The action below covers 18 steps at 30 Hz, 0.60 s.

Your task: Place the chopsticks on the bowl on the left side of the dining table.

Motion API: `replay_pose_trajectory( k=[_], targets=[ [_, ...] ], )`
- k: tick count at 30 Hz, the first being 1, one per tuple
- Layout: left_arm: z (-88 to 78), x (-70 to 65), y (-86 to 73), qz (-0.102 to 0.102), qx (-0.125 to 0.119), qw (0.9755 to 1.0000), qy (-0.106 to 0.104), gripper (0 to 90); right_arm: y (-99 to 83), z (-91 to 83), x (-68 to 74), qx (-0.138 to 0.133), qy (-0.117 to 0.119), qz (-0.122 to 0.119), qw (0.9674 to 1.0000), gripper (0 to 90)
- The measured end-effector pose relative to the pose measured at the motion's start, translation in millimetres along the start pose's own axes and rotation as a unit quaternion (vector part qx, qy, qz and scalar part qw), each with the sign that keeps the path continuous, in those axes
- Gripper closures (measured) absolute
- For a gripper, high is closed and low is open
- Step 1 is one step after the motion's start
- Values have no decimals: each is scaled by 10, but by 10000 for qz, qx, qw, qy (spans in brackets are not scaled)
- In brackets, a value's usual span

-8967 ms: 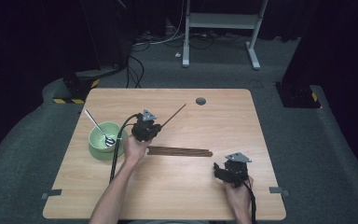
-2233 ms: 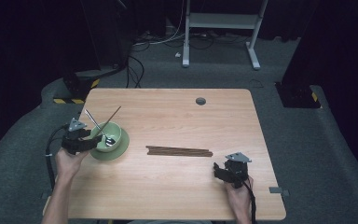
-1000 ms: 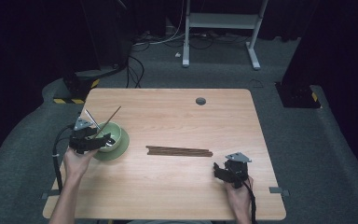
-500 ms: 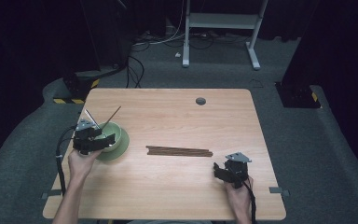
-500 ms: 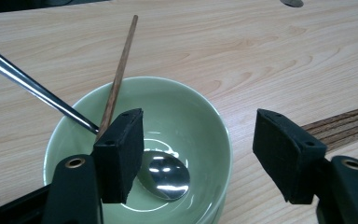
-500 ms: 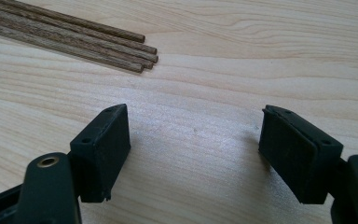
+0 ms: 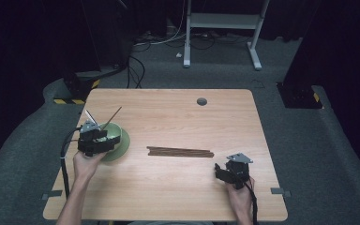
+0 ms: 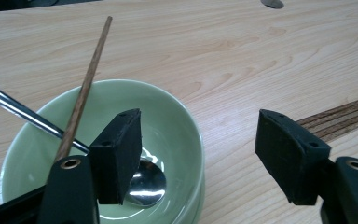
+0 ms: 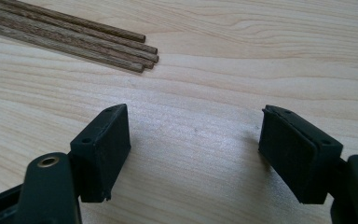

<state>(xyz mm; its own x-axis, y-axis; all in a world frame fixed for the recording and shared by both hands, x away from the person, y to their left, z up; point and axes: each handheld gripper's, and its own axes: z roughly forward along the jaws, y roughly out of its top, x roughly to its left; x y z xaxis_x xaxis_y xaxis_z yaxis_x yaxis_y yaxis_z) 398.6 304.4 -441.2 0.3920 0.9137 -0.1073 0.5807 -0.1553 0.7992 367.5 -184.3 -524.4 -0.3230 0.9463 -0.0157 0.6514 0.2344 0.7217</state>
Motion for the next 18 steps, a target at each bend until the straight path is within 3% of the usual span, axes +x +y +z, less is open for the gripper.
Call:
replay_pose_trajectory(
  k=[8, 16, 18],
  targets=[
    [68, -51, -7, 19, 72, 9999, -151, 302, 0, -1, 0, 2, 3, -1, 10000, 241],
    [94, -101, 12, -36, -51, 9995, -315, 305, 0, 0, 1, 1, 3, 3, 10000, 241],
    [131, -155, 27, 43, -42, 9993, -363, 305, 0, 0, 1, 2, 4, 2, 10000, 242]
  ],
)
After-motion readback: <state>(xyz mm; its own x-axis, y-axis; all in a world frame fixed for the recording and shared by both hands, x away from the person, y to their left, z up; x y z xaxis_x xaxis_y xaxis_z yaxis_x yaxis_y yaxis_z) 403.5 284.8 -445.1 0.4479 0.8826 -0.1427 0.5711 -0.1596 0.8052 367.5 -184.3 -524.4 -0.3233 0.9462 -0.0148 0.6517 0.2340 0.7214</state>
